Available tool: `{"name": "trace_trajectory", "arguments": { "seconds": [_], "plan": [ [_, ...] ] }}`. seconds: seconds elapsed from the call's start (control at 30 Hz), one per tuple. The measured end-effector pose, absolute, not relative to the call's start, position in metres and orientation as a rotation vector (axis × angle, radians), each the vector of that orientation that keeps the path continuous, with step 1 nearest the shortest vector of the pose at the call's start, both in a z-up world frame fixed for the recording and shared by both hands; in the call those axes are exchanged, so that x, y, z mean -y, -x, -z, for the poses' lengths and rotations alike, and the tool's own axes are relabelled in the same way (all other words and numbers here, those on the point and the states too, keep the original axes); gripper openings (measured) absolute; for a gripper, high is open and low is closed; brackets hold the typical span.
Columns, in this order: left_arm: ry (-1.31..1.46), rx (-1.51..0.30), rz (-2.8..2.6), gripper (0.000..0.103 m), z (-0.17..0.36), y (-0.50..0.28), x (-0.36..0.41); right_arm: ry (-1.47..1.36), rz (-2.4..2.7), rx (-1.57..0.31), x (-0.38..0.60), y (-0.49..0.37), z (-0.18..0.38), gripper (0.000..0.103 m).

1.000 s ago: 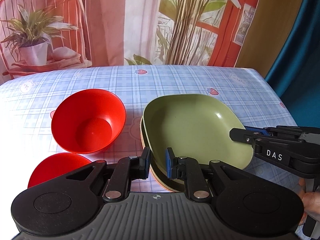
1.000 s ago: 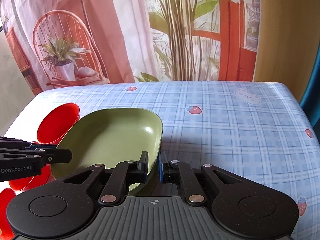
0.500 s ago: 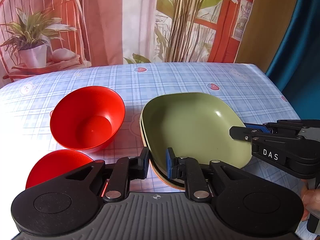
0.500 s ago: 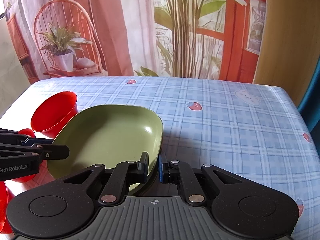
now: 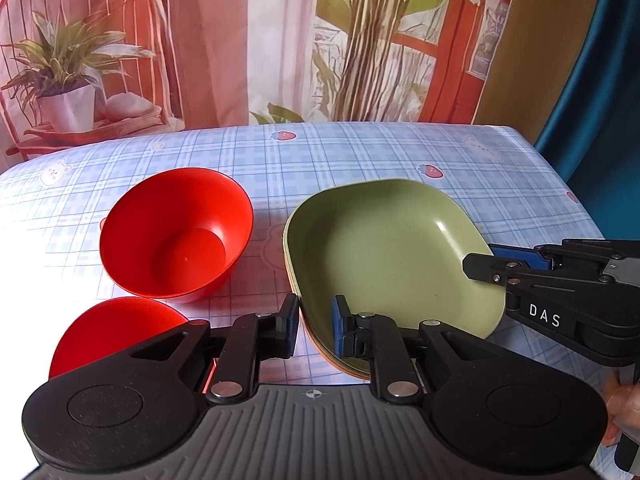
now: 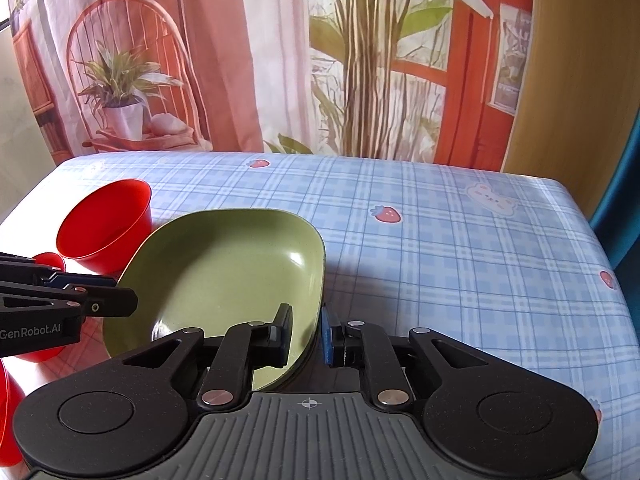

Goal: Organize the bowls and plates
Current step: 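Open both grippers and pull them back from the plate stack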

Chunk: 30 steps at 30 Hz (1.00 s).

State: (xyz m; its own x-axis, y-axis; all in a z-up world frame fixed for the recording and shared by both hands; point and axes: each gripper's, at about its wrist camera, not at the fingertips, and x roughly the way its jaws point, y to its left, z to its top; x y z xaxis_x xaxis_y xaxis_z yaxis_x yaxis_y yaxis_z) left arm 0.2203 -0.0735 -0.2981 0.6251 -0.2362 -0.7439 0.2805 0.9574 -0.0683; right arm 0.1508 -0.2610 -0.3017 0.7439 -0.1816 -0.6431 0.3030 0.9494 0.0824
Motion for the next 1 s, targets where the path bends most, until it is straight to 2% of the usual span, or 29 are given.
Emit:
{"name": "trace_trajectory", "arguments": {
  "seconds": [0.27, 0.37, 0.47, 0.63, 0.77, 0.8, 0.87, 1.0],
  "plan": [
    [-0.051, -0.841, 0.304, 0.018, 0.298, -0.221, 0.072, -0.197, 0.269, -0.679, 0.262, -0.149, 0.303, 0.017],
    [-0.058, -0.823, 0.308, 0.022, 0.294, -0.218, 0.073, -0.196, 0.272, -0.672, 0.261, -0.148, 0.3, 0.019],
    [-0.055, -0.809, 0.315, 0.025, 0.288, -0.216, 0.072, -0.199, 0.282, -0.662, 0.26, -0.146, 0.296, 0.026],
    [-0.053, -0.768, 0.328, 0.026, 0.274, -0.21, 0.072, -0.212, 0.296, -0.635, 0.258, -0.14, 0.287, 0.041],
    [-0.059, -0.735, 0.343, 0.028, 0.261, -0.202, 0.072, -0.214, 0.308, -0.614, 0.254, -0.135, 0.278, 0.046],
    [-0.06, -0.726, 0.344, 0.031, 0.259, -0.2, 0.072, -0.213, 0.31, -0.609, 0.253, -0.134, 0.276, 0.047],
    [-0.061, -0.705, 0.347, 0.036, 0.252, -0.195, 0.071, -0.209, 0.312, -0.6, 0.25, -0.132, 0.272, 0.047],
    [-0.069, -0.674, 0.35, 0.037, 0.242, -0.187, 0.067, -0.205, 0.312, -0.584, 0.244, -0.128, 0.265, 0.047]
  ]
}}
